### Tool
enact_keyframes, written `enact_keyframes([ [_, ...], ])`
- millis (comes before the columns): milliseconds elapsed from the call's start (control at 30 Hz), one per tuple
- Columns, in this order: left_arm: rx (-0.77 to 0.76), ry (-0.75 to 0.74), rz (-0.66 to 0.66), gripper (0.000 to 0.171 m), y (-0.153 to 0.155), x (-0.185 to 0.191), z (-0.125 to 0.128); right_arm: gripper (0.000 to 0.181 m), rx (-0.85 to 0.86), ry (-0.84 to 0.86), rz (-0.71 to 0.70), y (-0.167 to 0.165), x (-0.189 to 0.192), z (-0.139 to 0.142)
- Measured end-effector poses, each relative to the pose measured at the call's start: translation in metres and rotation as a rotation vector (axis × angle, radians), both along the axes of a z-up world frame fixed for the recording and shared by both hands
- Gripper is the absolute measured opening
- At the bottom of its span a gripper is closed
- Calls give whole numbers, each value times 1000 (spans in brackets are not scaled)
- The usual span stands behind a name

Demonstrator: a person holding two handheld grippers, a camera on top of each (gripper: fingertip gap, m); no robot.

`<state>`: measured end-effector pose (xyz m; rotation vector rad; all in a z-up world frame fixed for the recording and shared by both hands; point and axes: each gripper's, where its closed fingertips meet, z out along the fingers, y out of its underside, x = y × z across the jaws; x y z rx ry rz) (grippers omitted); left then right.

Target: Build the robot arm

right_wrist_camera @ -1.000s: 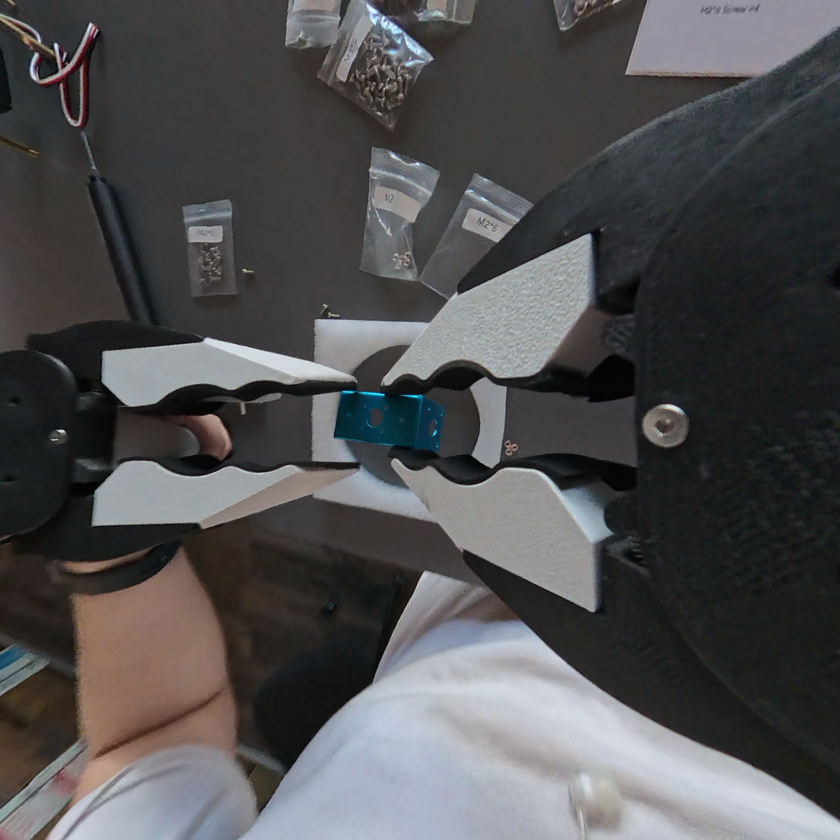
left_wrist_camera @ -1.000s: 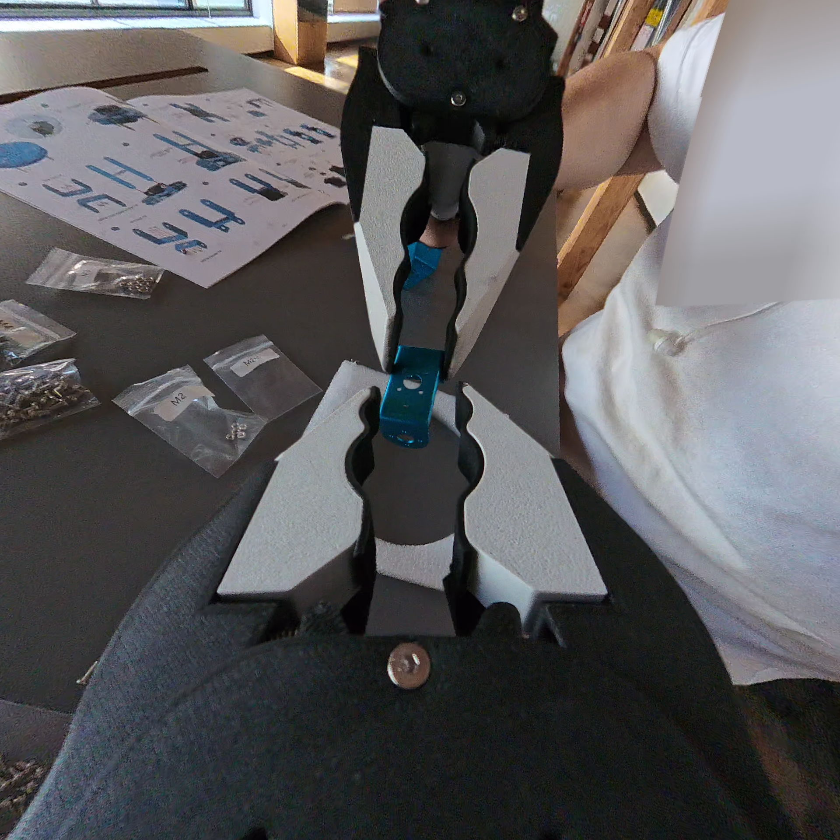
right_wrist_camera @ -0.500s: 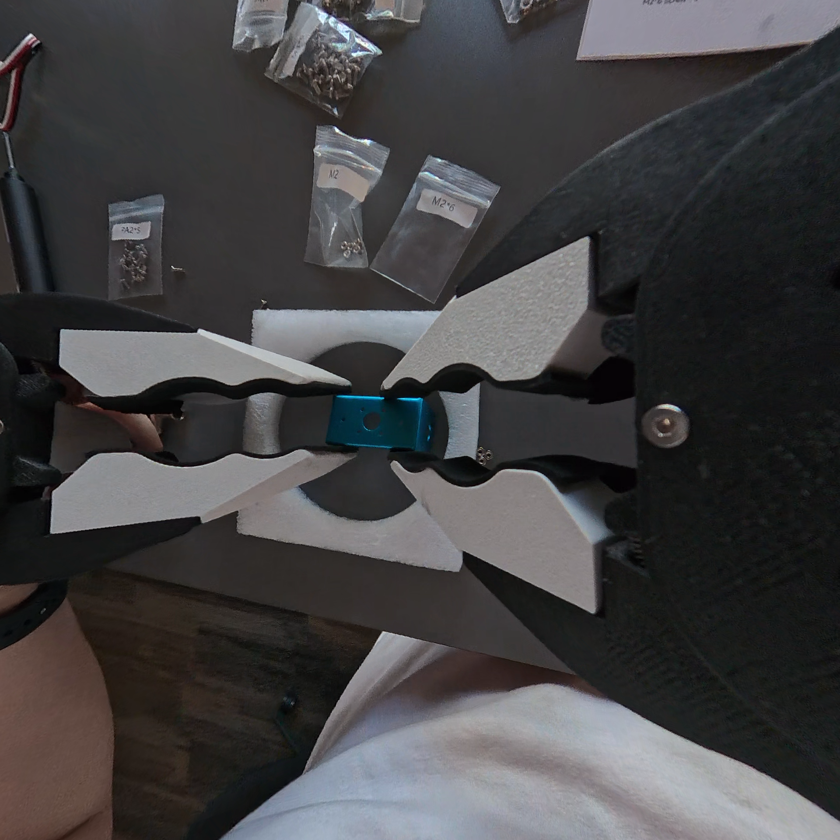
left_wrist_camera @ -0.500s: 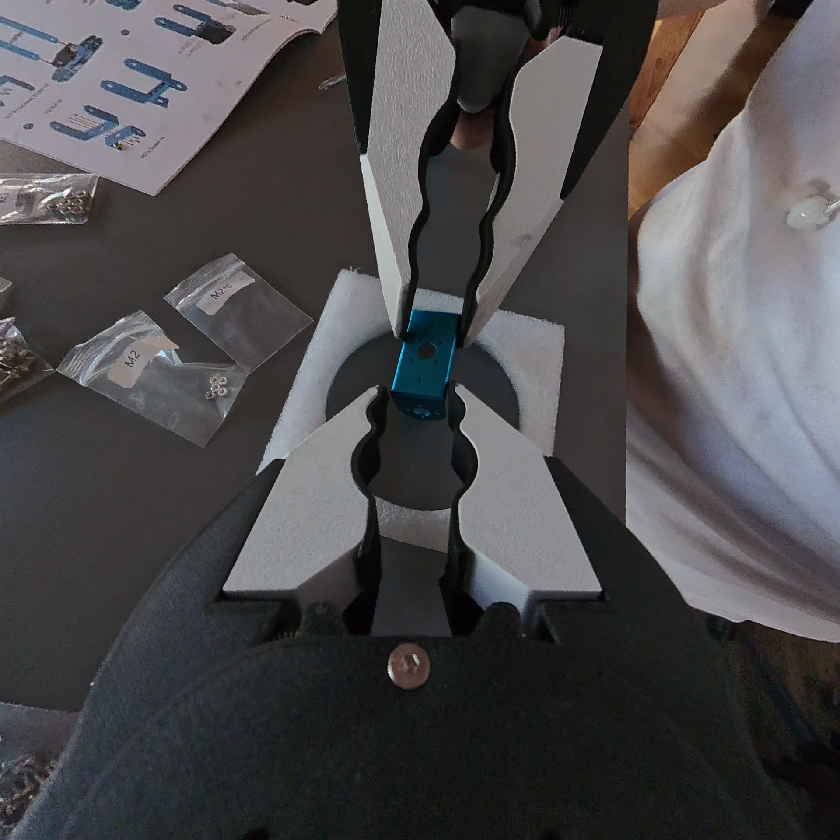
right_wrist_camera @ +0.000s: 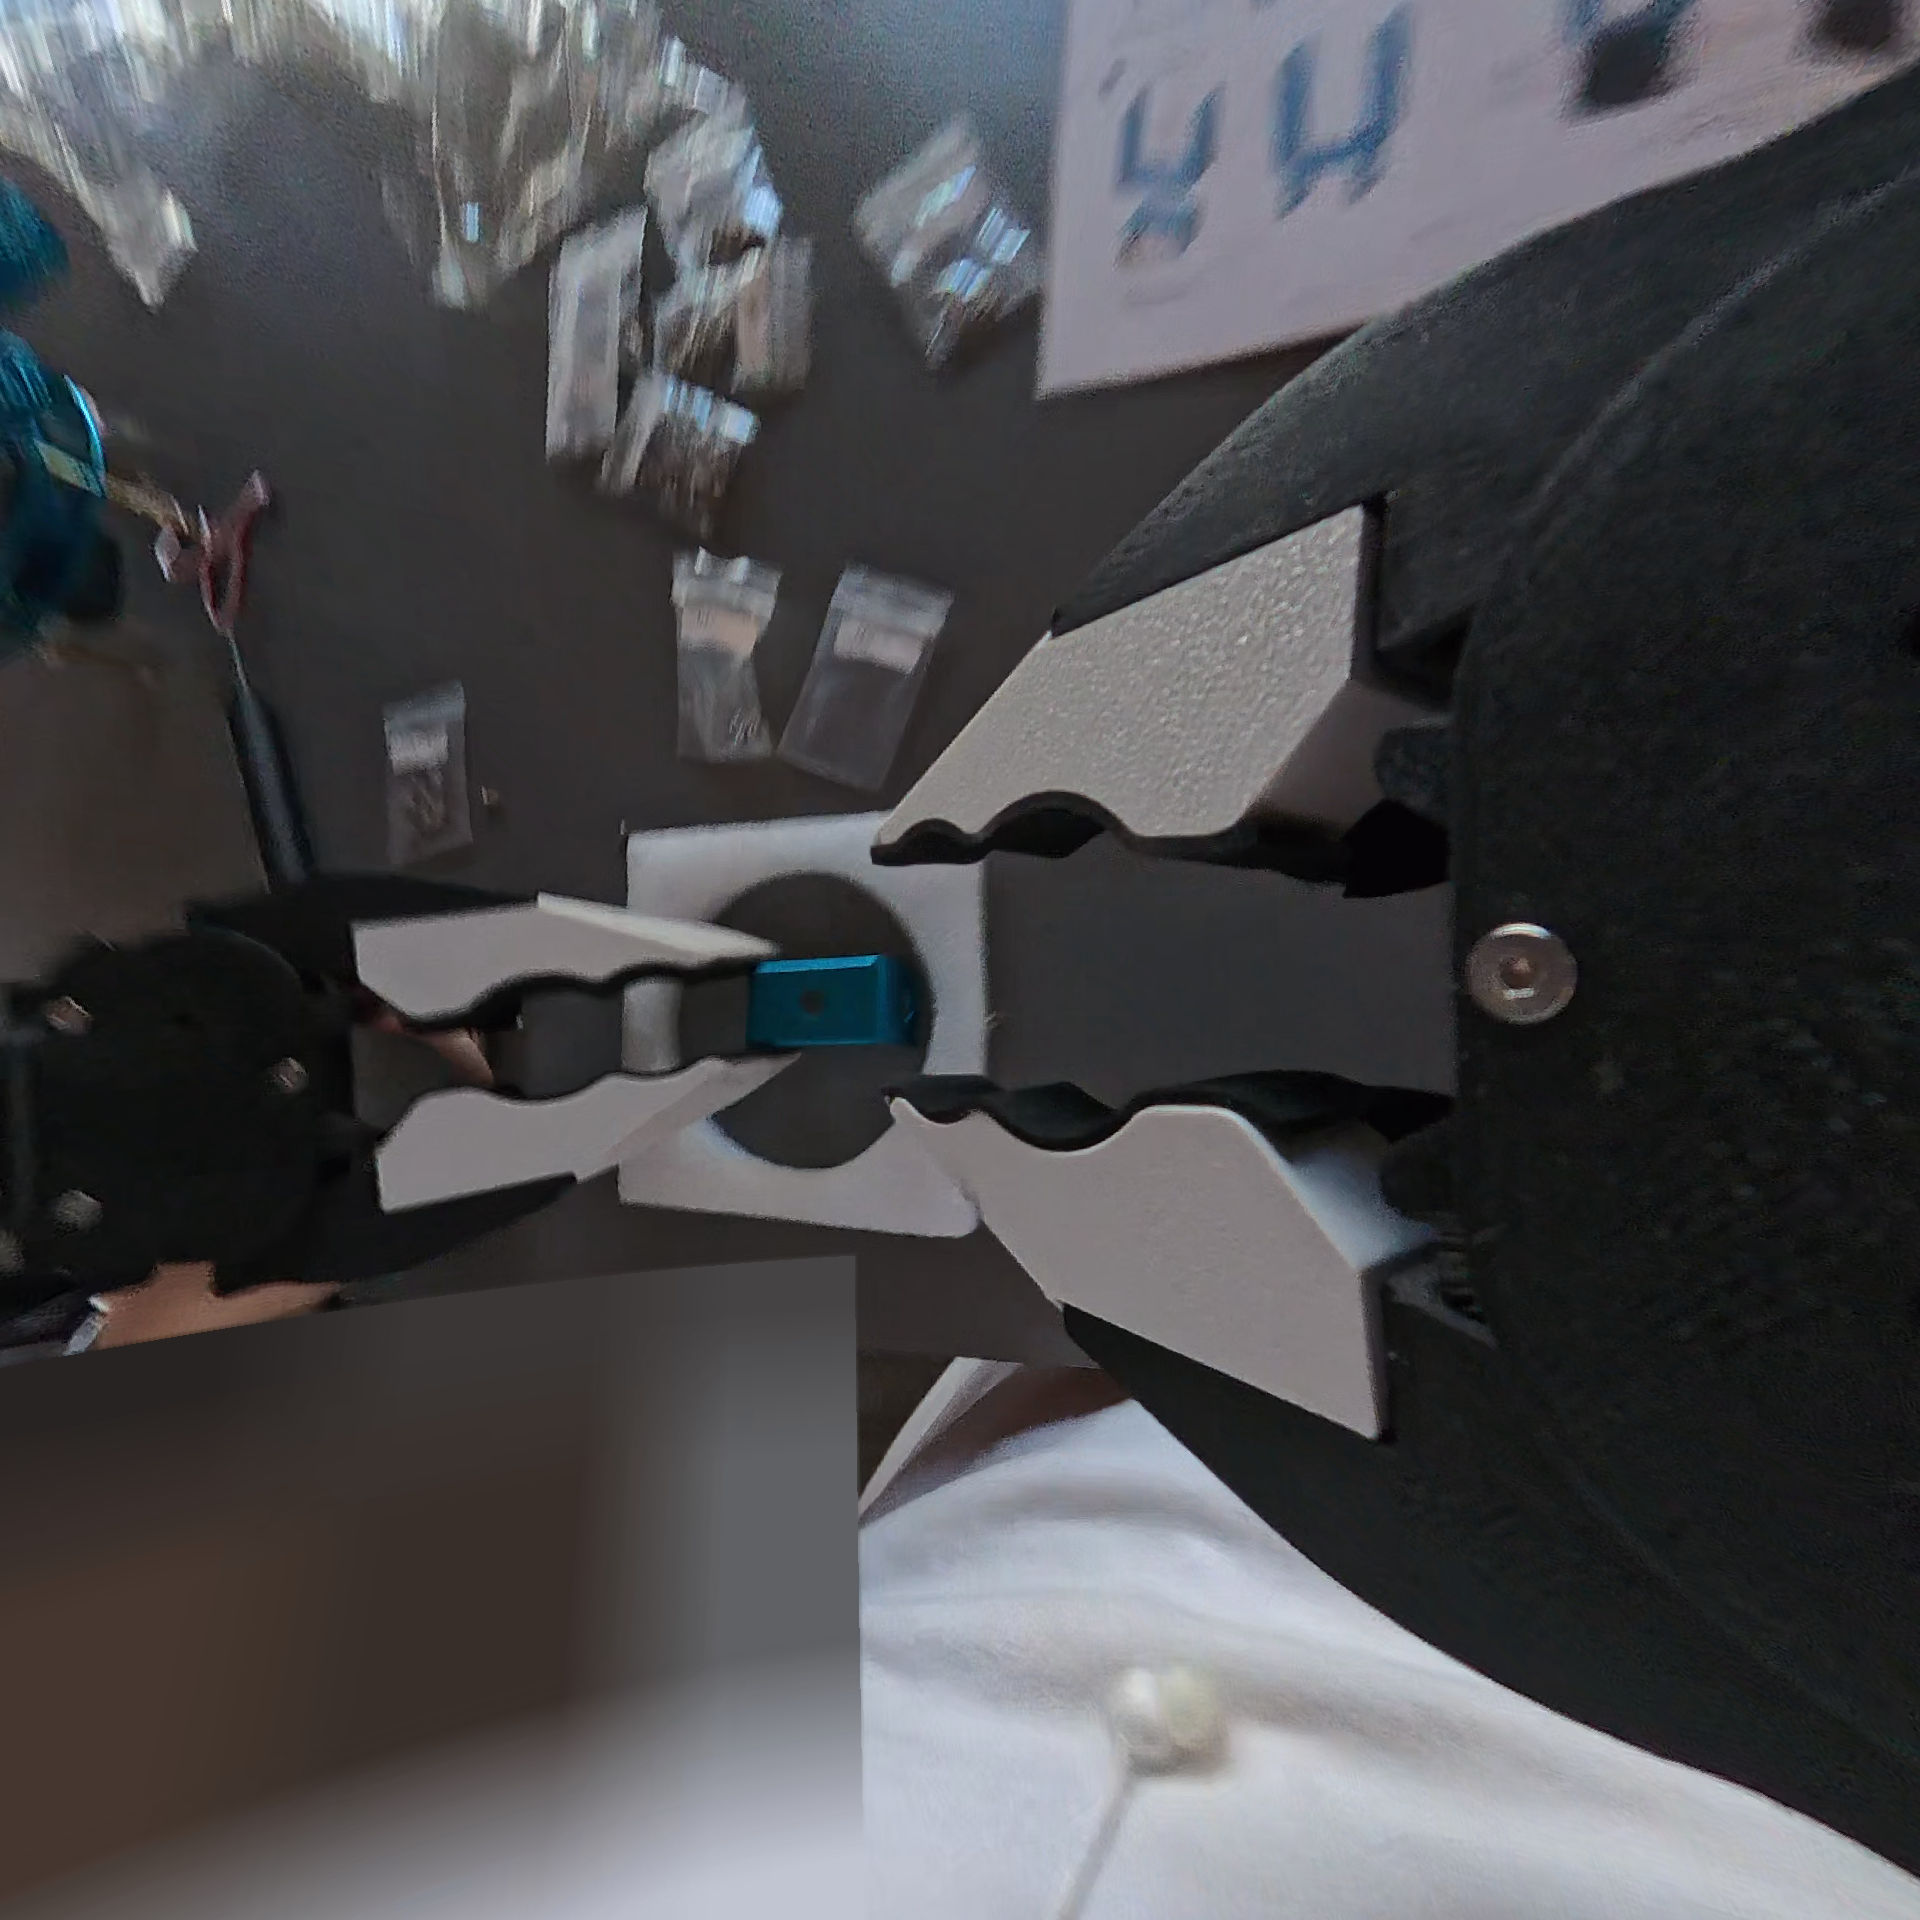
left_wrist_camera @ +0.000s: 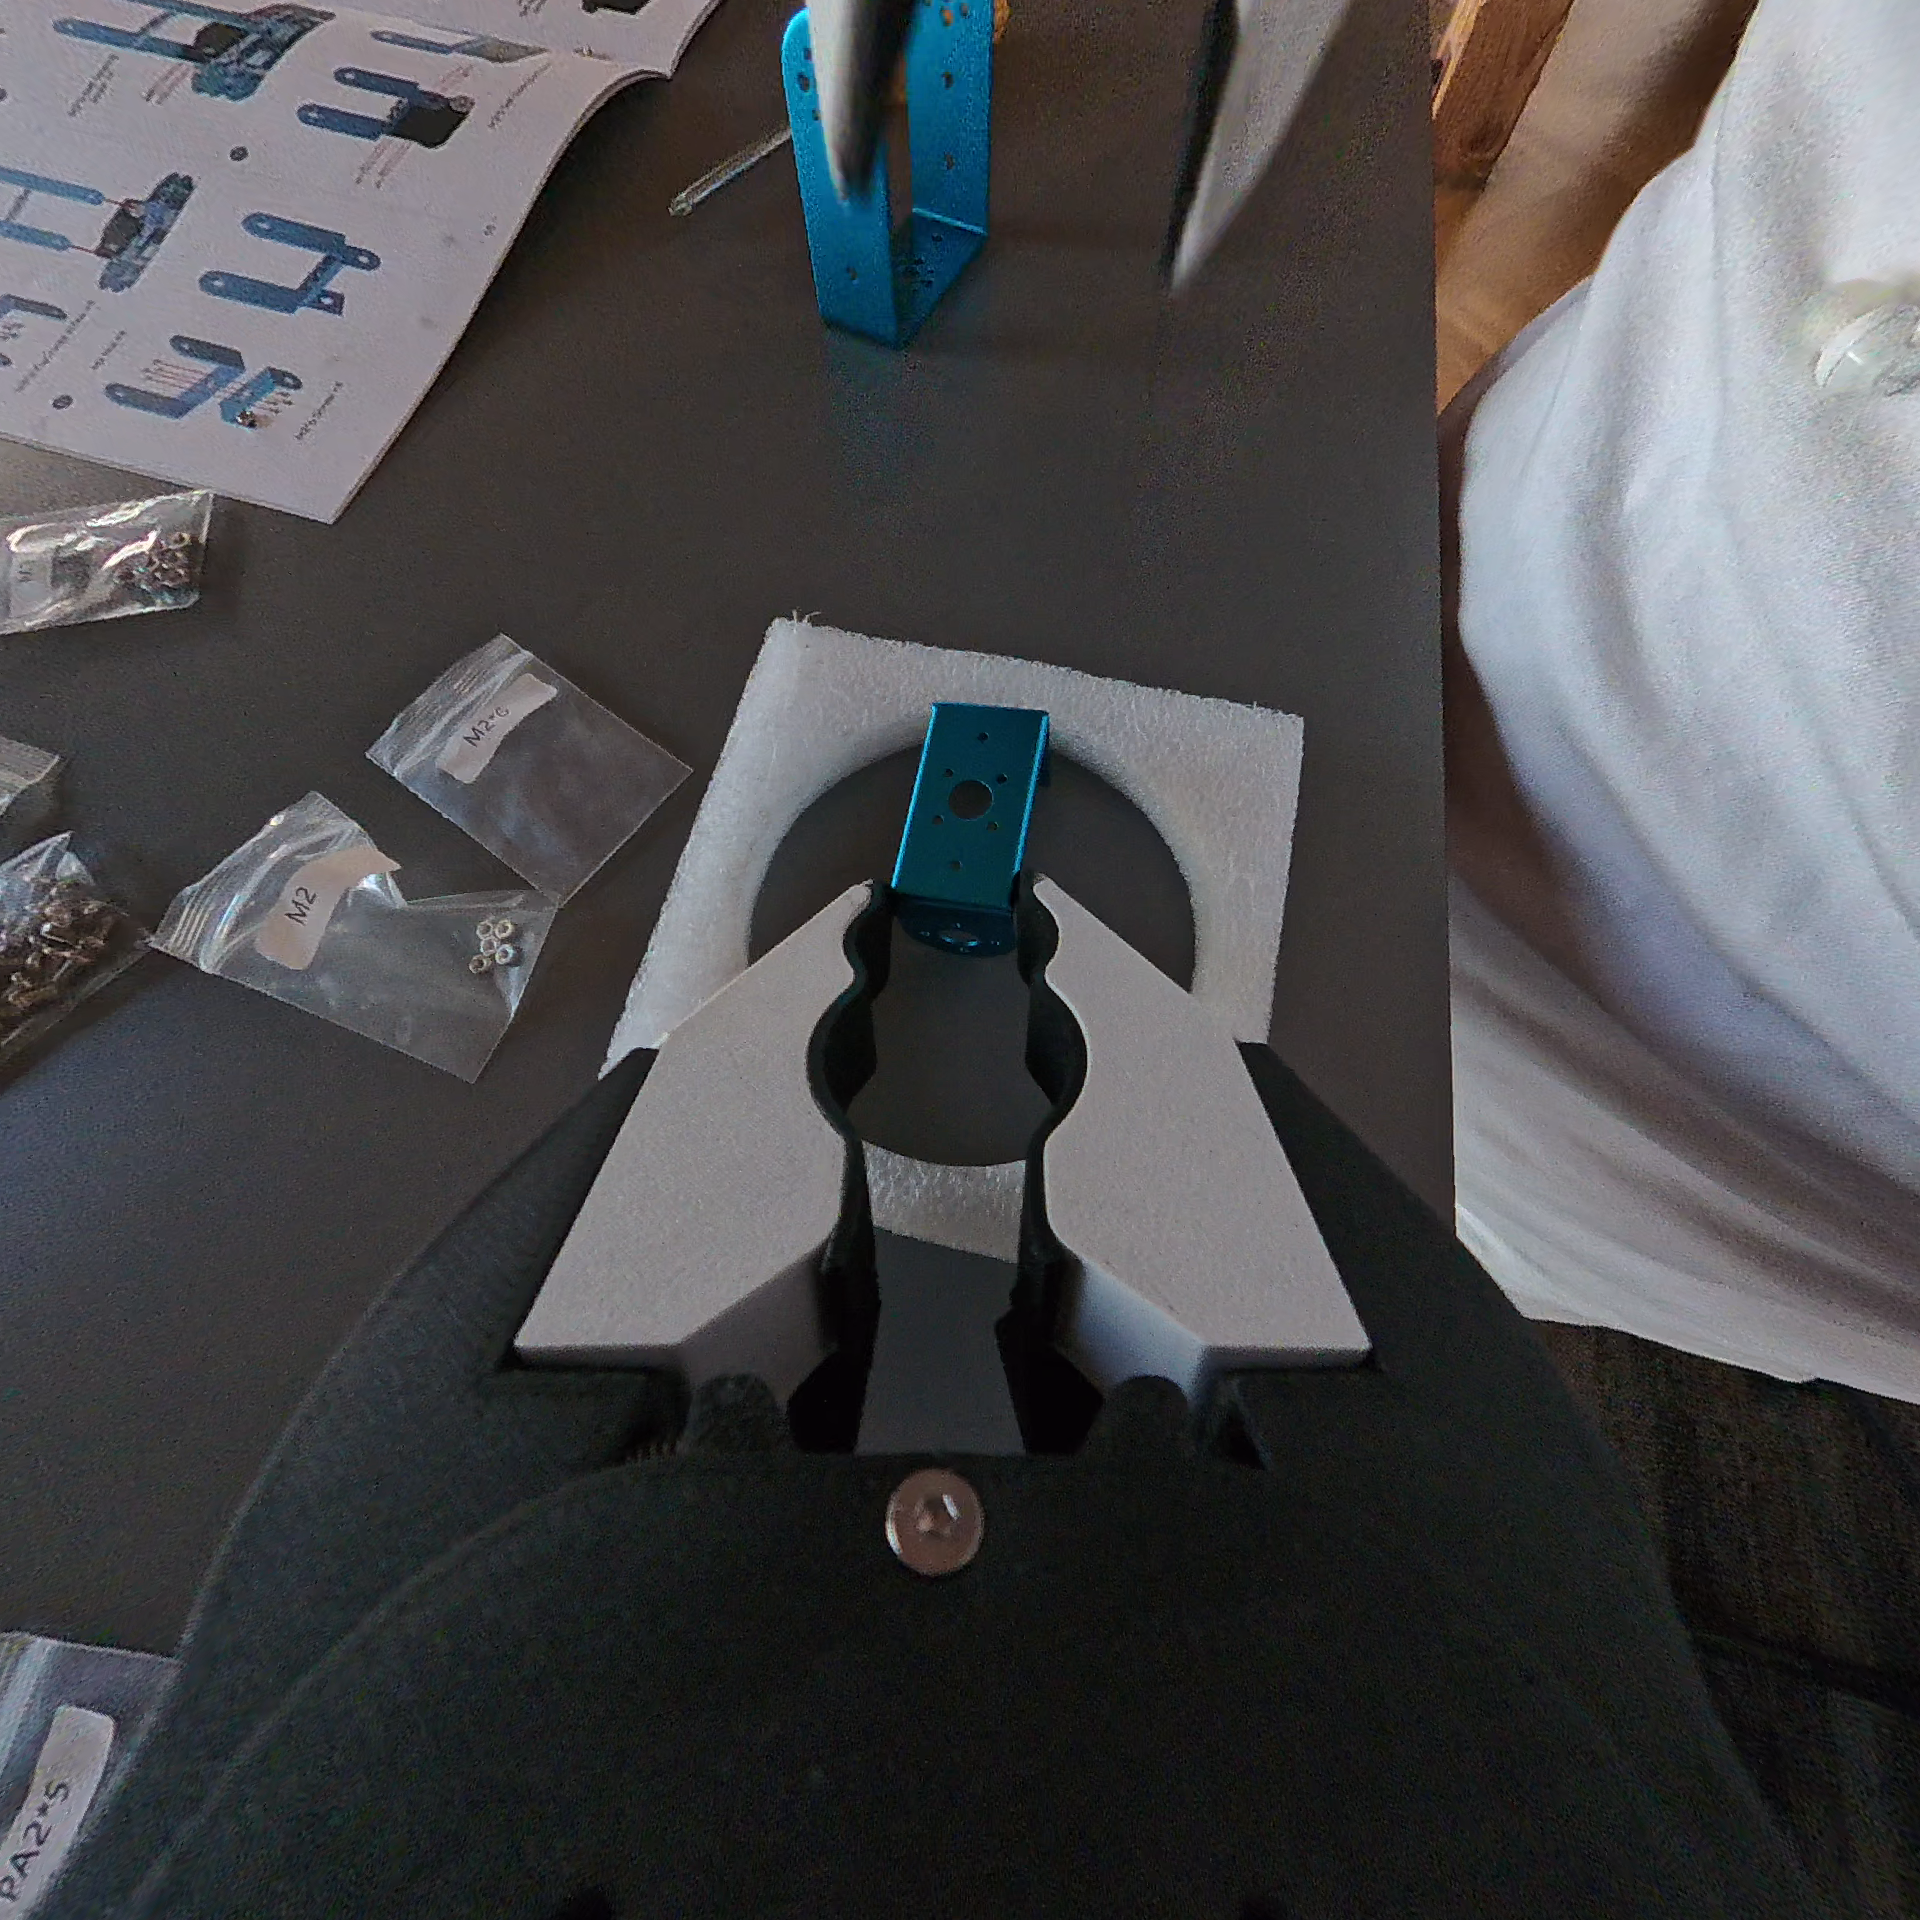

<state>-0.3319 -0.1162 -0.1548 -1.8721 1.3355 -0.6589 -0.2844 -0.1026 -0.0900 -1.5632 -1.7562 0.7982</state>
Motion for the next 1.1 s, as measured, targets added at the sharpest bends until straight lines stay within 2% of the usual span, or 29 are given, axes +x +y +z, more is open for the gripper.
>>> enact_keyframes([
  [100,9,5,3,23,0,1,0,54,98,78,-152,28,62,37],
  [167,8,5,7,23,1,1,0,68,179,88,-261,50,114,43],
  [233,11,7,10,23,2,2,0,76,167,60,-324,60,158,26],
  [300,18,12,8,23,2,3,0,79,67,42,-354,62,181,-3],
  [433,14,15,7,23,2,4,0,71,-99,106,-367,64,171,-39],
  [567,15,16,13,23,2,5,0,65,-97,92,-349,68,147,-51],
  [667,10,13,25,23,2,4,0,42,-88,70,-342,69,144,-56],
  [700,14,15,27,22,2,5,0,26,-83,70,-337,69,145,-57],
  [967,26,28,35,23,2,5,0,25,-103,117,-302,66,136,-54],
  [1100,31,41,50,22,3,3,0,25,-129,203,-307,70,128,-35],
])
